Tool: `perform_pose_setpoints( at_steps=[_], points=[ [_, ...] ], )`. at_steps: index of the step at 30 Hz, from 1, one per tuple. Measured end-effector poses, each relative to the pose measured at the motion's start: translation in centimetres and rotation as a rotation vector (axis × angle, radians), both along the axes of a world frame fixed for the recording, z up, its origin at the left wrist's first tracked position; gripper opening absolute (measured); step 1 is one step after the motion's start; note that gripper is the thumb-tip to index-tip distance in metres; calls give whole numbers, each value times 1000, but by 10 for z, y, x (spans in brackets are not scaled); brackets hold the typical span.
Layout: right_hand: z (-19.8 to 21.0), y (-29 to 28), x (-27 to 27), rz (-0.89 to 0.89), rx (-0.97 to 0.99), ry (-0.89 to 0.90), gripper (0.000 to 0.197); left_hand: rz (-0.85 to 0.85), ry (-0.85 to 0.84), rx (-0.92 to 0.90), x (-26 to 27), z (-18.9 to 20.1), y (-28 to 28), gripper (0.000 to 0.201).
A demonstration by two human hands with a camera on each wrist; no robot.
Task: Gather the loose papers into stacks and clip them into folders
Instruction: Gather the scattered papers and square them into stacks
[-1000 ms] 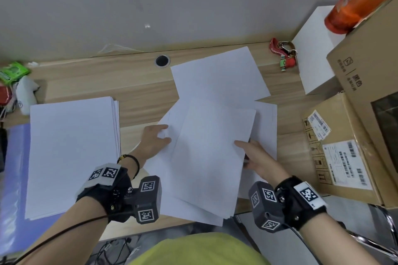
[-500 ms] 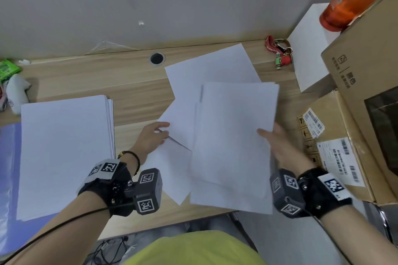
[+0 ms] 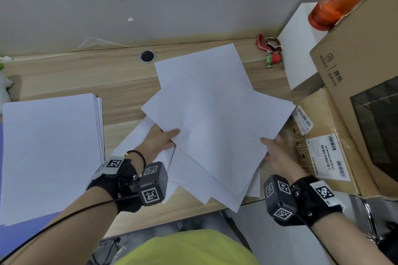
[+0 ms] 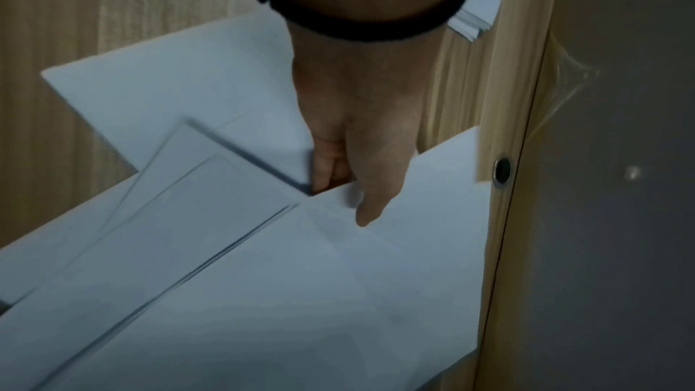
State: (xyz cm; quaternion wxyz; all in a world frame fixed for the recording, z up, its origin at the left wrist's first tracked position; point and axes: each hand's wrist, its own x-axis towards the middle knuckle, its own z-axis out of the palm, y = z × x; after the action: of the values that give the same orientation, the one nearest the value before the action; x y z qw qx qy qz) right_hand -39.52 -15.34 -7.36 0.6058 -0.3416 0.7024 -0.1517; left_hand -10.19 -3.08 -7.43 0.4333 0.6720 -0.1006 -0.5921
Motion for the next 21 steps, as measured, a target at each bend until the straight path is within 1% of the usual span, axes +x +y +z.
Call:
perform_pose_setpoints(
  at_steps=[2, 5, 8, 10, 13, 15, 16, 18, 20, 21],
  points=[
    [-1, 2, 6, 35, 15, -21, 20, -88, -63, 32, -6, -6, 1, 36],
    [-2, 4, 9, 94, -2, -4, 22, -136, -189, 27, -9, -7, 0, 41],
    [-2, -1, 5, 93, -41, 27, 24, -151, -291, 42, 2, -5, 4, 42],
    [-1, -5, 4, 93, -46, 34, 26, -118, -342, 115, 14, -5, 10, 48],
    [-2, -8, 8, 123, -38, 2, 27, -84, -362, 263, 31, -6, 20, 50],
    [-3, -6, 15, 135, -39, -34, 27, -110, -324, 292, 36, -4, 27, 45],
    [-5, -5, 20, 134, -42, -46, 26, -120, -302, 284, 37, -3, 30, 43],
    [-9, 1, 31, 123, -44, -52, 25, -110, -252, 204, 38, -4, 35, 39],
    [-14, 7, 43, 114, -49, -56, 28, -122, -263, 100, 38, -7, 38, 53],
    [-15, 11, 50, 114, -46, -63, 29, -134, -311, 85, 38, -9, 39, 60]
  ],
)
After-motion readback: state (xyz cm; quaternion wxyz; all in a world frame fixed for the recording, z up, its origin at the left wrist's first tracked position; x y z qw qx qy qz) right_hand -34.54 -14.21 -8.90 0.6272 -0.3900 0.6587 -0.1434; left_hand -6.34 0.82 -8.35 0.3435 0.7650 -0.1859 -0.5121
